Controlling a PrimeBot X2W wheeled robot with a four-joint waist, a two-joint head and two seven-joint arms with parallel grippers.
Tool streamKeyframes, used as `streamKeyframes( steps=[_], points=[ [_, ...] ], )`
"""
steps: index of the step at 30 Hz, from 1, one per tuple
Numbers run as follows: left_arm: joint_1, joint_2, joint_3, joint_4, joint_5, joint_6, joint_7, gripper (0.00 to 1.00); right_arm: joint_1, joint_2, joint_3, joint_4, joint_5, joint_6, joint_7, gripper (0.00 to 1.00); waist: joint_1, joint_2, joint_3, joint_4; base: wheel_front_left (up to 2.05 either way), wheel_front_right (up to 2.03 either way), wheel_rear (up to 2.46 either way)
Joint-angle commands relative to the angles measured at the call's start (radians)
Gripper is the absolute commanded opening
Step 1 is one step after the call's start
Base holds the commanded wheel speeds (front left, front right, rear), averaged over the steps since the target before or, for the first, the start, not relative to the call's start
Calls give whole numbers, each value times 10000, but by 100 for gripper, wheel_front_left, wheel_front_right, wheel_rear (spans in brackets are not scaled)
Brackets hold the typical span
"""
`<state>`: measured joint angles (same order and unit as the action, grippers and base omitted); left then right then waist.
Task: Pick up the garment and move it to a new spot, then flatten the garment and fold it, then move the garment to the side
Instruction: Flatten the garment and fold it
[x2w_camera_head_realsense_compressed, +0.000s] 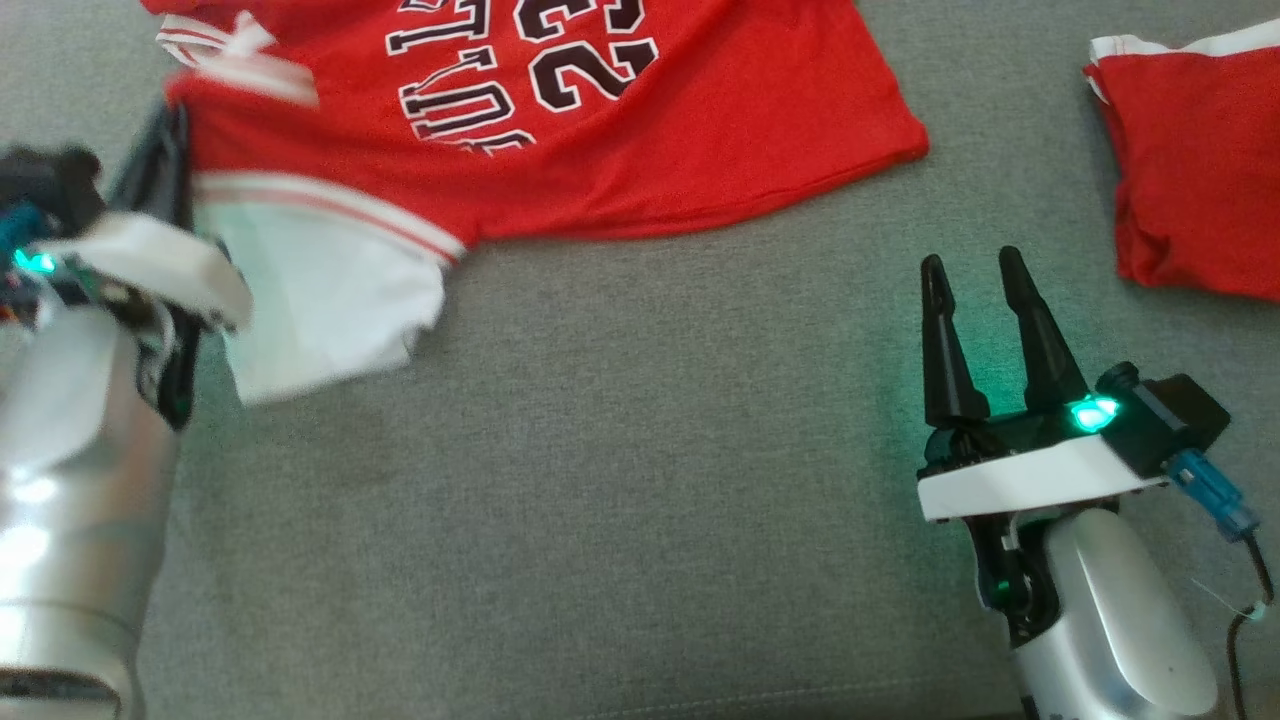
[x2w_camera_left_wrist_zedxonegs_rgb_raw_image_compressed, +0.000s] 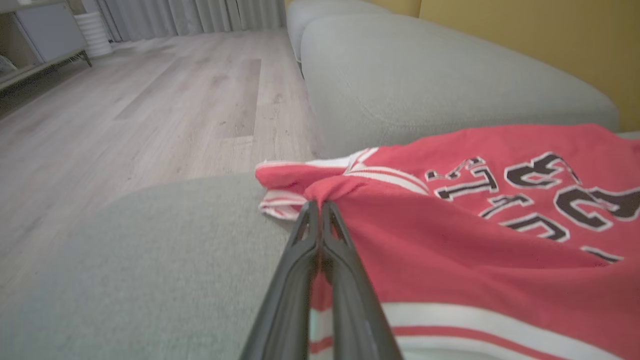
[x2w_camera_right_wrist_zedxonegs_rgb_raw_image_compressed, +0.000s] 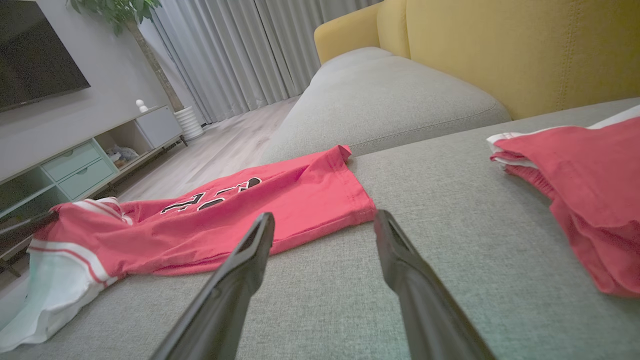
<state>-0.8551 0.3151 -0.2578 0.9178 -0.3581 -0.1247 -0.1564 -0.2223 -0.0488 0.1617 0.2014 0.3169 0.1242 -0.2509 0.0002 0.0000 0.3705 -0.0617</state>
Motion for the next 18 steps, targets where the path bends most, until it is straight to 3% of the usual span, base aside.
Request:
streamKeyframes(
  steps=[1,4,5,6,18],
  points=[
    [-286,530,233,-174,82,-33,-116,0,-162,-14,268,-365,37,65,-108,100,-2,0,-3,-14,0,0,0],
    [-566,558,79,97,30,-46,-380,0,-190,-14,306,-349,57,65,-108,100,-2,0,-58,-41,0,0,0],
    [-599,536,25,192,-20,-49,-427,31,-190,-14,302,-335,66,65,-108,100,-2,0,-88,-40,0,0,0],
    [-607,512,-24,286,-81,-52,-475,100,-187,-14,291,-315,73,65,-109,100,-2,0,-122,-31,0,0,0],
    [653,-130,-766,-76,-1064,-58,-980,100,-27,-14,-11,-78,132,65,-109,100,-2,0,-1144,755,0,0,0]
  ],
)
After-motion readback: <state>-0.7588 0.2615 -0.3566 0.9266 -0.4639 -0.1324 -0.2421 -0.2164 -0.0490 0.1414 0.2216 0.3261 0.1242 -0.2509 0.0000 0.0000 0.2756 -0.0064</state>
